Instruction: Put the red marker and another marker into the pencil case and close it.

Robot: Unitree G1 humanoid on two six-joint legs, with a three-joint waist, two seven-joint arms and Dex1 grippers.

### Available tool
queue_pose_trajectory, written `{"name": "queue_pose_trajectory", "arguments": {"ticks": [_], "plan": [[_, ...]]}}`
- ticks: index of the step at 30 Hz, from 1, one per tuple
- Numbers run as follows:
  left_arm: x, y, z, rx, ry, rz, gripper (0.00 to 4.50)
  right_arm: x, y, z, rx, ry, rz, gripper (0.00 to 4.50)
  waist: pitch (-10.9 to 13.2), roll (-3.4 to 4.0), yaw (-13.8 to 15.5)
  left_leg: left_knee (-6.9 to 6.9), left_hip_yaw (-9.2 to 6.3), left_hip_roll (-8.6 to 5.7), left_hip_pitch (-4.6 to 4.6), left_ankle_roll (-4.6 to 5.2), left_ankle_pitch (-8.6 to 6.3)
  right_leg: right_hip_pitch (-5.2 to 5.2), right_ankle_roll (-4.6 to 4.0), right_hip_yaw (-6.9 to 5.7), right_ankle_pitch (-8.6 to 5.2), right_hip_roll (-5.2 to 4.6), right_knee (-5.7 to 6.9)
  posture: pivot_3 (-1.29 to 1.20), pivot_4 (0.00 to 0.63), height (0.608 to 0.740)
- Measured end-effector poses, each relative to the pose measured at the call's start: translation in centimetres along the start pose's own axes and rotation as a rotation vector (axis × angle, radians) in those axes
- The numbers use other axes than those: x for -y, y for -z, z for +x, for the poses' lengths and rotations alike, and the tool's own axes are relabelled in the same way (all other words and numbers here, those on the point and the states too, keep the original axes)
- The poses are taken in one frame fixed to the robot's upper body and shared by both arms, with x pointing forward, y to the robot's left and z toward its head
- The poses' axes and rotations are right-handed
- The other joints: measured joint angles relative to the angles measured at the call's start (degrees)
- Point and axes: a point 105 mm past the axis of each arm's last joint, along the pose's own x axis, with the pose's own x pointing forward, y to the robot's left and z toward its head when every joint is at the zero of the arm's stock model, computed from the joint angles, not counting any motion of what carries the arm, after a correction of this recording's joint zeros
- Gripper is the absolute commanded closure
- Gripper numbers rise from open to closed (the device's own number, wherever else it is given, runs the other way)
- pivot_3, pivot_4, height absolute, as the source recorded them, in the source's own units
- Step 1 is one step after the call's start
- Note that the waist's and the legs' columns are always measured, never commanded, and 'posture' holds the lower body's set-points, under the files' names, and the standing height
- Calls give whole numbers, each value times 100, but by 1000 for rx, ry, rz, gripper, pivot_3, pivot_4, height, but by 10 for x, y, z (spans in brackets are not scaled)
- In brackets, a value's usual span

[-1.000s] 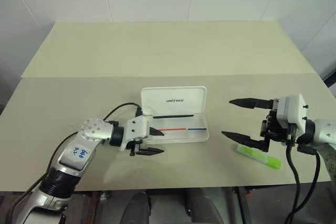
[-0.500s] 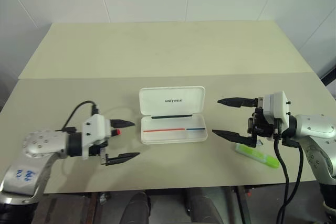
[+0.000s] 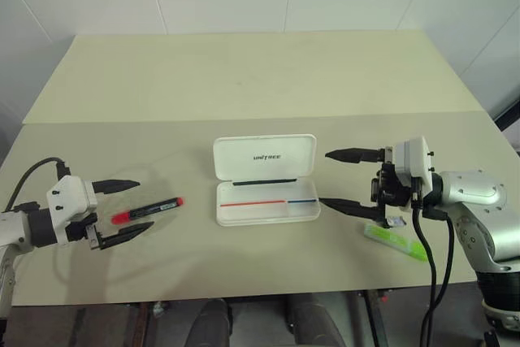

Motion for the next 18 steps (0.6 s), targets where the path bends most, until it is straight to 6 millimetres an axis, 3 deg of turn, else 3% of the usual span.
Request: {"name": "queue_pose_trajectory", "arguments": {"ticks": [11, 18], "plan": [[-26, 26, 12, -59, 44, 1, 40, -6, 3, -4, -17, 39, 13, 0, 0, 0, -17, -4, 2, 10, 6, -1, 0, -5, 0, -1, 0, 10, 21, 0, 150, 740], [-24, 43, 15, -99, 76, -26, 40, -8, -4, -7, -24, 58, -11, 0, 0, 0, -17, -4, 2, 24, 11, -1, 0, -5, 0, -1, 1, 22, 30, 0, 150, 740]]}}
